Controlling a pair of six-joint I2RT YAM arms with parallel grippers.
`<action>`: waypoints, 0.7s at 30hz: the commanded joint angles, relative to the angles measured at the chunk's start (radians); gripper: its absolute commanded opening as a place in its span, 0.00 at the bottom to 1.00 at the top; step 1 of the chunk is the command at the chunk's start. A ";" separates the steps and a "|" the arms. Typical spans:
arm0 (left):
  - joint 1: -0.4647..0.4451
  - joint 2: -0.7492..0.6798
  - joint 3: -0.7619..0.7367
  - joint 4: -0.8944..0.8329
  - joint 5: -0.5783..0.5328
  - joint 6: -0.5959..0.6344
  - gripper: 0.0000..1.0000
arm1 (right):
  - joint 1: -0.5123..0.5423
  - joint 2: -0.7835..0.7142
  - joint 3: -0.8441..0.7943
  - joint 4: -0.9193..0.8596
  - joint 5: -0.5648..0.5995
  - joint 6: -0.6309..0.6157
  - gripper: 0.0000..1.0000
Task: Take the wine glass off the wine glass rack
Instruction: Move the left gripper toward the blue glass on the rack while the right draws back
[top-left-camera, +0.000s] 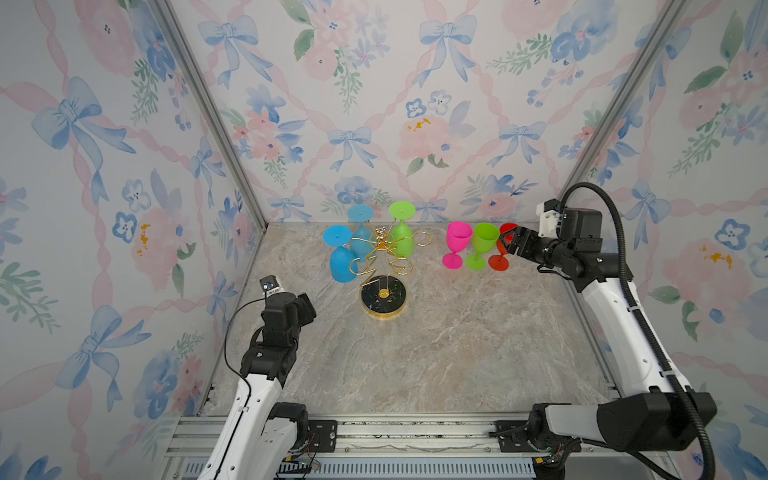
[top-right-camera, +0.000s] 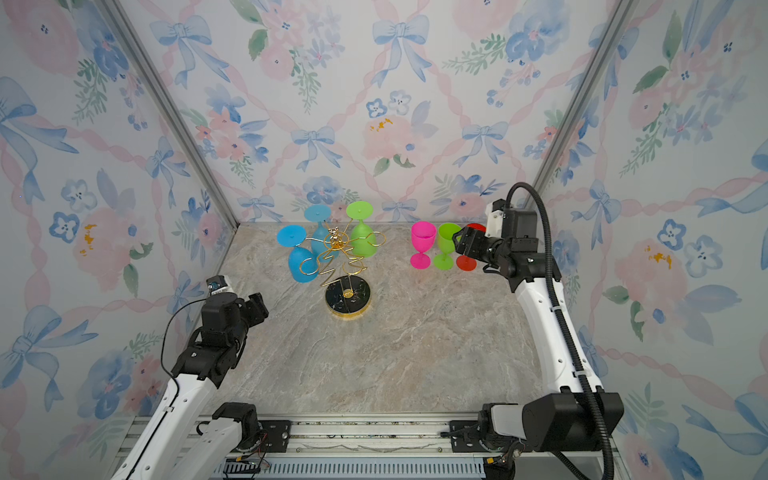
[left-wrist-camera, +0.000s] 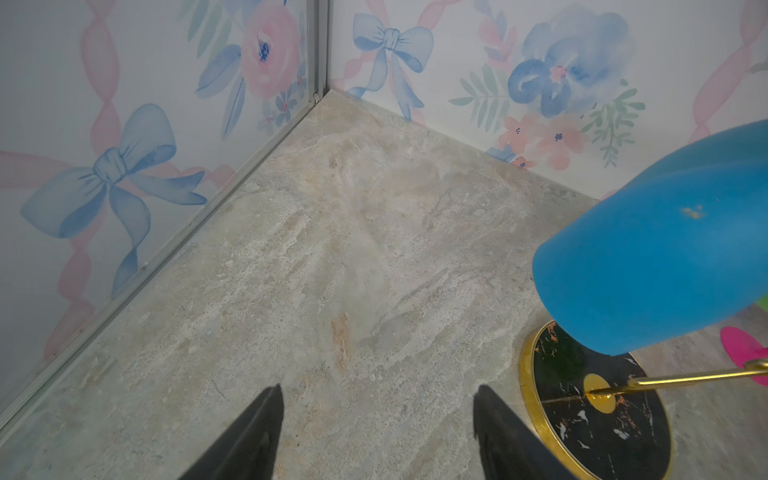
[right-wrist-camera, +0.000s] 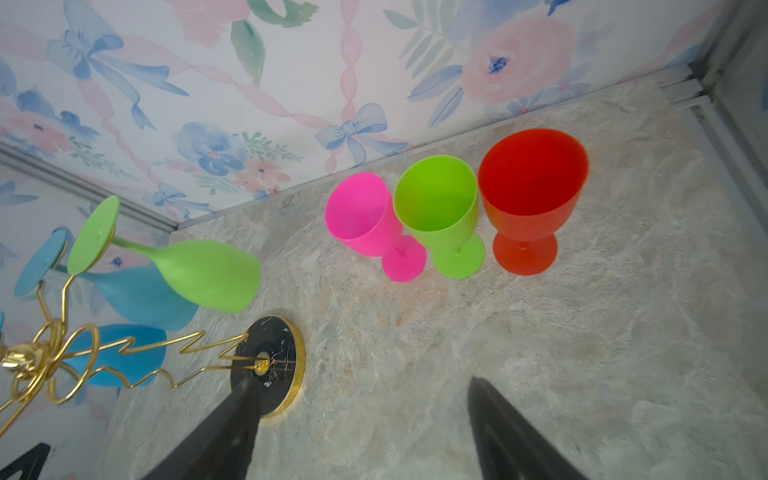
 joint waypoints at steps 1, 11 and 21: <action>0.082 0.037 0.093 0.016 0.221 -0.023 0.74 | 0.067 -0.027 -0.078 0.043 -0.035 -0.071 0.81; 0.228 0.179 0.284 0.020 0.573 -0.137 0.74 | 0.186 -0.149 -0.300 0.120 -0.052 -0.116 0.83; 0.247 0.315 0.422 0.064 0.847 -0.265 0.73 | 0.232 -0.215 -0.406 0.194 -0.066 -0.097 0.84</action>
